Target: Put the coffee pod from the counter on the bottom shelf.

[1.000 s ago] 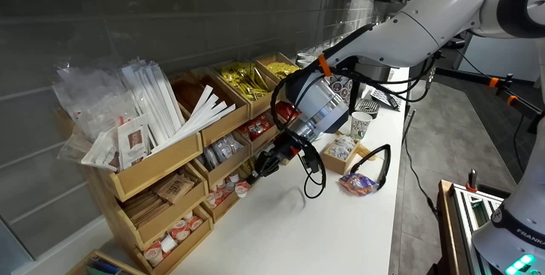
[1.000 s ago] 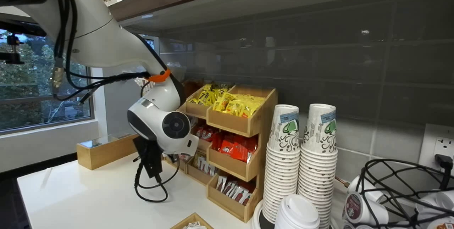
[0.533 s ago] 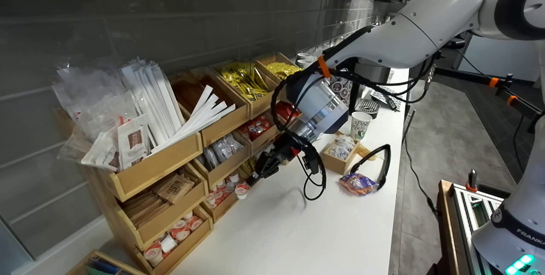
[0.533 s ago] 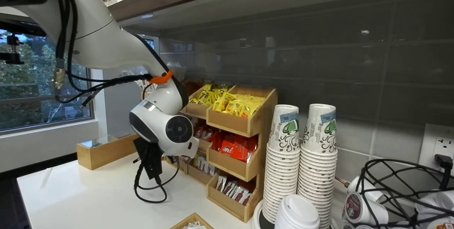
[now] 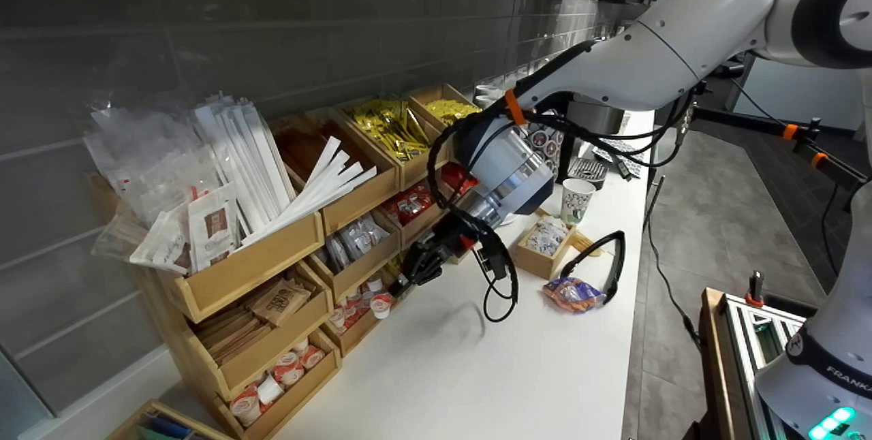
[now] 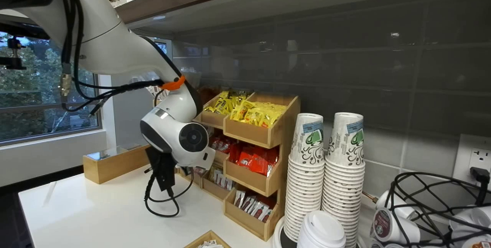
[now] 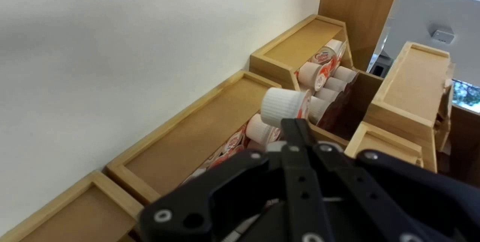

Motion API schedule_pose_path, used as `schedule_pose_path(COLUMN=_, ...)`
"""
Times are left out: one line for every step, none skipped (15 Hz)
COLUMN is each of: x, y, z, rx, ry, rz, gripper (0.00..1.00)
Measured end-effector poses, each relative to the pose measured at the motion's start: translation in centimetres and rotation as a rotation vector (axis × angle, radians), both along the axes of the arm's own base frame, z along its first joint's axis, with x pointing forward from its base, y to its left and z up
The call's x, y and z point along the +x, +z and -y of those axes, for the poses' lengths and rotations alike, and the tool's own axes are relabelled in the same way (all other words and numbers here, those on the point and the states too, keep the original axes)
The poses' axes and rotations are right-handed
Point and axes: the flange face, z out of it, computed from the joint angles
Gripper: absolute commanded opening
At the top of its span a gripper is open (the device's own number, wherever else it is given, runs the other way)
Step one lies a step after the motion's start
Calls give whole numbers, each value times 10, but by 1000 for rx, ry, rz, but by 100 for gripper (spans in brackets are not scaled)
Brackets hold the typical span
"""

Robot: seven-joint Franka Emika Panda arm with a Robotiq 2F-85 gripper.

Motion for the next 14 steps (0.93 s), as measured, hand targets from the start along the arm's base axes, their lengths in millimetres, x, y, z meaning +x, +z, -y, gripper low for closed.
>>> schedule_pose_path(x=2, y=0, z=-3, rx=5, ry=-9, rz=-8, gripper=0)
schedule_pose_path(x=4, y=0, z=-7, rx=10, ry=-20, rz=-15, gripper=0)
schedule_pose_path(x=7, y=-1, z=-10, rx=15, ry=-33, rz=-24, gripper=0)
schedule_pose_path(x=9, y=-2, z=-13, rx=15, ry=-49, rz=-32, gripper=0)
schedule_pose_path(x=11, y=-3, z=-16, rx=11, ry=-66, rz=-39, gripper=0)
schedule_pose_path(x=13, y=-5, z=-19, rx=7, ry=-81, rz=-46, gripper=0)
schedule_pose_path(x=15, y=-6, z=-21, rx=2, ry=-95, rz=-51, gripper=0)
schedule_pose_path(x=17, y=-7, z=-23, rx=-2, ry=-109, rz=-56, gripper=0)
schedule_pose_path(x=18, y=-7, z=-24, rx=-7, ry=-126, rz=-58, gripper=0)
schedule_pose_path(x=20, y=-7, z=-25, rx=-9, ry=-142, rz=-59, gripper=0)
schedule_pose_path(x=21, y=-7, z=-26, rx=-12, ry=-161, rz=-59, gripper=0)
schedule_pose_path(x=23, y=-7, z=-26, rx=-14, ry=-179, rz=-59, gripper=0)
schedule_pose_path(x=24, y=-7, z=-27, rx=-15, ry=-198, rz=-59, gripper=0)
schedule_pose_path(x=24, y=-7, z=-27, rx=-18, ry=-213, rz=-60, gripper=0)
